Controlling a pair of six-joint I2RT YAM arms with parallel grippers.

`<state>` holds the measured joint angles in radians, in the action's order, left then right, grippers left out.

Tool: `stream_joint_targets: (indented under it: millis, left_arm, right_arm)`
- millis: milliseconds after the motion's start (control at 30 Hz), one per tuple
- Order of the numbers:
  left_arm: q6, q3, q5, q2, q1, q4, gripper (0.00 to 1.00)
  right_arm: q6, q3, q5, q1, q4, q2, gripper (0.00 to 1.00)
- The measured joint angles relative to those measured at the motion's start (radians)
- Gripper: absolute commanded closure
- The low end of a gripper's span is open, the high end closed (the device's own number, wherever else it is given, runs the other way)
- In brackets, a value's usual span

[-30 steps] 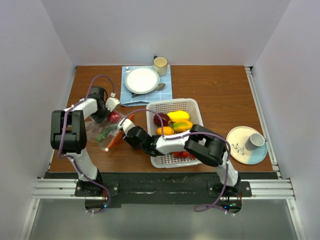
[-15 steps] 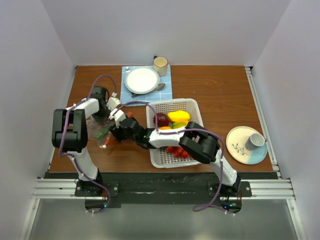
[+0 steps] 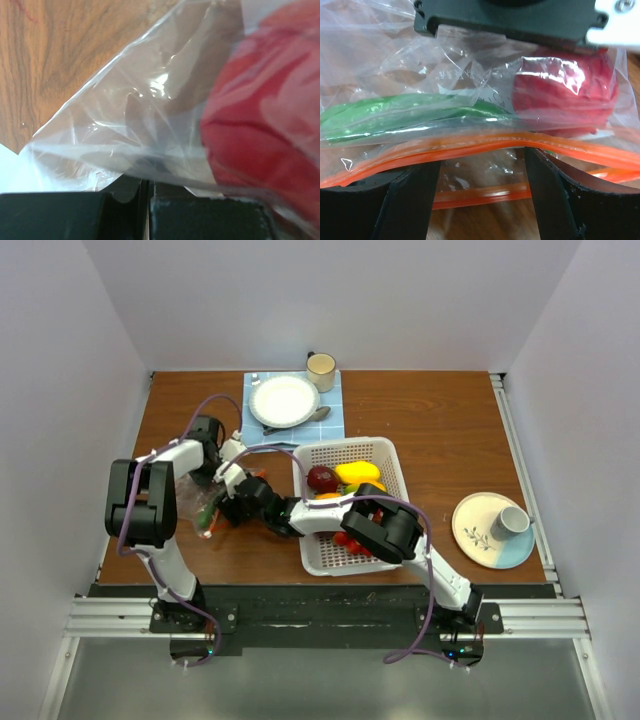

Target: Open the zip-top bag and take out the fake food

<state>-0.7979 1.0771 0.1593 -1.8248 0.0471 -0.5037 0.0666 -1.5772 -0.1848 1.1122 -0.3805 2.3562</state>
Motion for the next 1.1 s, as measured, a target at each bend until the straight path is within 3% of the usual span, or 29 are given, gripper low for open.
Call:
stream_joint_targets:
  millis: [433, 733, 833, 933, 1100]
  left_arm:
    - [-0.047, -0.021, -0.029, 0.011, 0.011, -0.017, 1.00]
    - [-0.089, -0.020, -0.051, 0.016, 0.048, -0.074, 1.00]
    - [-0.090, -0.017, -0.051, 0.014, 0.048, -0.080, 1.00]
    - [-0.096, -0.009, -0.054, 0.008, 0.049, -0.091, 1.00]
    - [-0.104, 0.007, -0.094, 0.004, 0.032, -0.113, 1.00]
  right_arm:
    - [-0.097, 0.026, 0.004, 0.000, -0.067, -0.001, 0.22]
    - [-0.172, 0.010, -0.008, 0.000, -0.117, 0.005, 0.07]
    - [-0.200, 0.010, -0.015, 0.000, -0.142, 0.013, 0.06]
    - [-0.205, 0.003, -0.014, 0.000, -0.144, 0.018, 0.09]
    - [-0.180, -0.054, 0.013, 0.001, -0.114, 0.046, 0.28]
